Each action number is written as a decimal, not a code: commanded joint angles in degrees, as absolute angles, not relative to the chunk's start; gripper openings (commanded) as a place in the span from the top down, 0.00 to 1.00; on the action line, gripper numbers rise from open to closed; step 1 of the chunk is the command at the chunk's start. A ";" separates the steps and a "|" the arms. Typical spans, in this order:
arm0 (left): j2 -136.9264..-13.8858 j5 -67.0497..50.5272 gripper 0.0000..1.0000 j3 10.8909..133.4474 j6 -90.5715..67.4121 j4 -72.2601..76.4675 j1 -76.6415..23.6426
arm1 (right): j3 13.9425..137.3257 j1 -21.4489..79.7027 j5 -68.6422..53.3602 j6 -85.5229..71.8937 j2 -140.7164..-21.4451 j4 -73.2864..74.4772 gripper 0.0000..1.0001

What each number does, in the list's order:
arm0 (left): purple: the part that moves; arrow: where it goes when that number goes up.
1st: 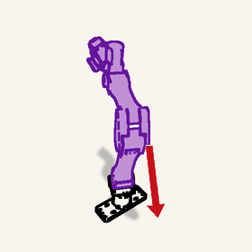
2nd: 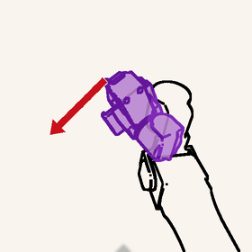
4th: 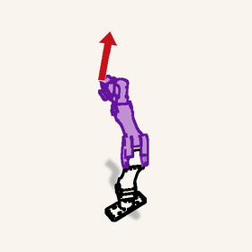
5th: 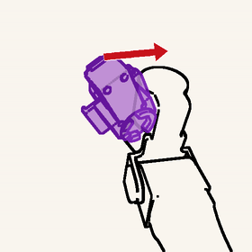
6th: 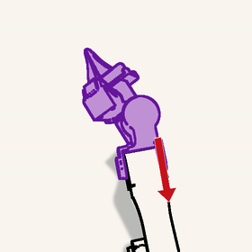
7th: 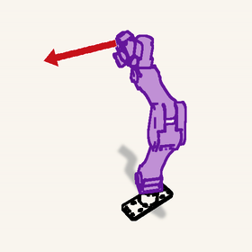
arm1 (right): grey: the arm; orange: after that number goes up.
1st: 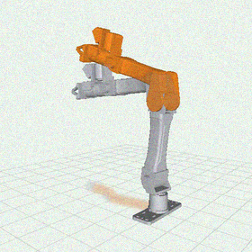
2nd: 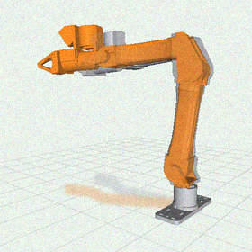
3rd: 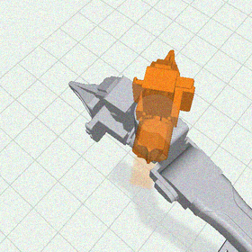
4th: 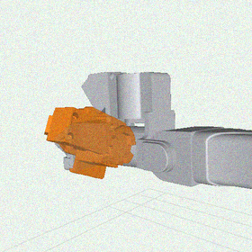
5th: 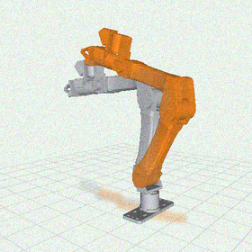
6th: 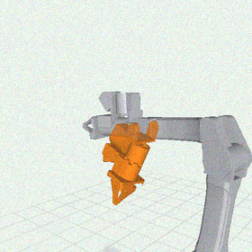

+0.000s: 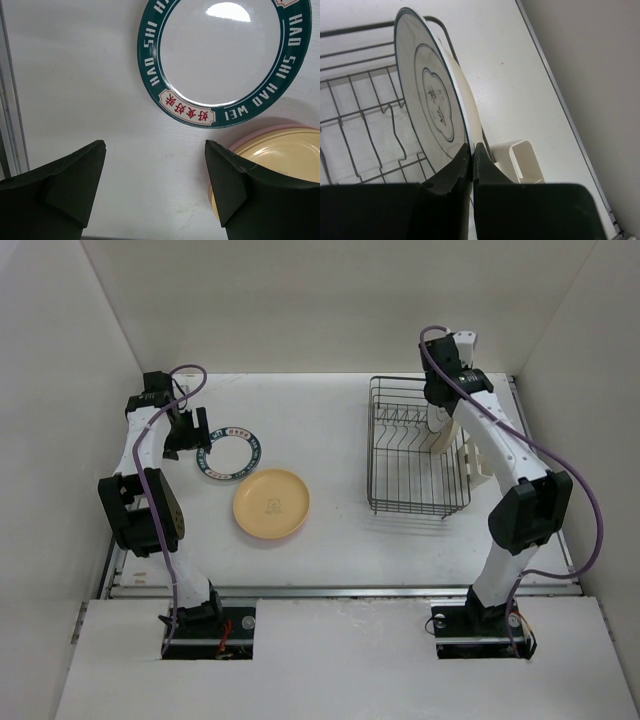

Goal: Unload the plates from the dish rack

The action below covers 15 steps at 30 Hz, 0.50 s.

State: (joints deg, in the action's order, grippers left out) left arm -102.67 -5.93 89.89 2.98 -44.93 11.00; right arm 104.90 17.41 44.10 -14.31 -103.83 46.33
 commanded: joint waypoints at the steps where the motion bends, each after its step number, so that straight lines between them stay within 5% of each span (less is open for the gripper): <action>1: -99.67 -7.29 0.22 91.76 3.60 -46.58 11.16 | 109.41 18.54 46.58 -14.06 -101.07 43.95 1.00; 9: -94.31 -24.20 0.22 91.68 5.54 -45.18 11.16 | 117.15 21.97 45.54 -14.06 -99.40 46.67 1.00; 15: -90.26 -48.40 0.07 89.74 8.79 -43.16 9.93 | 112.34 25.83 20.96 -14.06 -96.42 37.11 1.00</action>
State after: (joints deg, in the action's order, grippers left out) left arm -93.45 -32.23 90.02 6.28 -44.71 10.76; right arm 113.95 23.77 34.94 -14.26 -100.84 45.65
